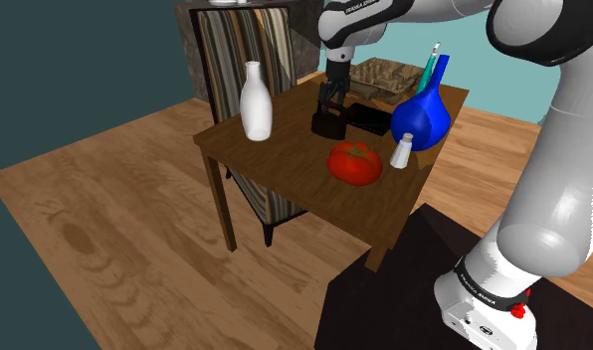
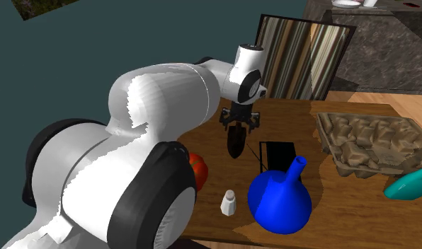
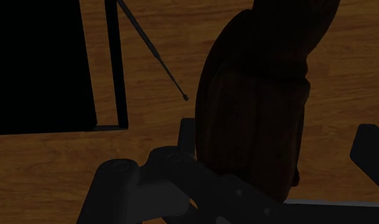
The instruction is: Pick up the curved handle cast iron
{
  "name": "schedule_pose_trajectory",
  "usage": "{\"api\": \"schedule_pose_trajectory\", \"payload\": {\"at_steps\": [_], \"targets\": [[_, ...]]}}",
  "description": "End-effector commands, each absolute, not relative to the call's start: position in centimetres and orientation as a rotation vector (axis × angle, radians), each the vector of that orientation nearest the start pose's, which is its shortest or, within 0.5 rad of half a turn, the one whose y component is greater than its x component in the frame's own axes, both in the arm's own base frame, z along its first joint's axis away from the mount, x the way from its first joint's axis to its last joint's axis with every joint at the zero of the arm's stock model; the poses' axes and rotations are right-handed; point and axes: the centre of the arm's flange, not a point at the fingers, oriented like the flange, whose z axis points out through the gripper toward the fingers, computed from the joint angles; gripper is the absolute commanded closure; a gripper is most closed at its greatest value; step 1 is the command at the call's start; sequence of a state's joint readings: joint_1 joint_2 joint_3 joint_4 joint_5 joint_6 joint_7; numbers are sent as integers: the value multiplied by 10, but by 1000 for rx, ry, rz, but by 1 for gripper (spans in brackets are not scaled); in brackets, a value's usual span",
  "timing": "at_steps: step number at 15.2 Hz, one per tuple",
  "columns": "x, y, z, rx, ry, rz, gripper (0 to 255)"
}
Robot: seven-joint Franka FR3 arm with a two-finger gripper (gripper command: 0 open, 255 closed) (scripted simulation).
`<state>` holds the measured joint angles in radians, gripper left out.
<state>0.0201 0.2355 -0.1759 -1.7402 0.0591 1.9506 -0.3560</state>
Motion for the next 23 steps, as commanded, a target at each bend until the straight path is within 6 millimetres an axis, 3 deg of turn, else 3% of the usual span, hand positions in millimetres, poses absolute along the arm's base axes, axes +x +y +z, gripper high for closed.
{"api": "schedule_pose_trajectory", "payload": {"at_steps": [1,2,3,12,23], "targets": [[619,-88,431,-3110,-284,26,0],[620,-88,431,-3110,-284,26,0],[619,-88,432,-3110,-284,26,255],[620,-88,431,-3110,-284,26,255],[620,-88,489,-3110,-284,26,255]]}}
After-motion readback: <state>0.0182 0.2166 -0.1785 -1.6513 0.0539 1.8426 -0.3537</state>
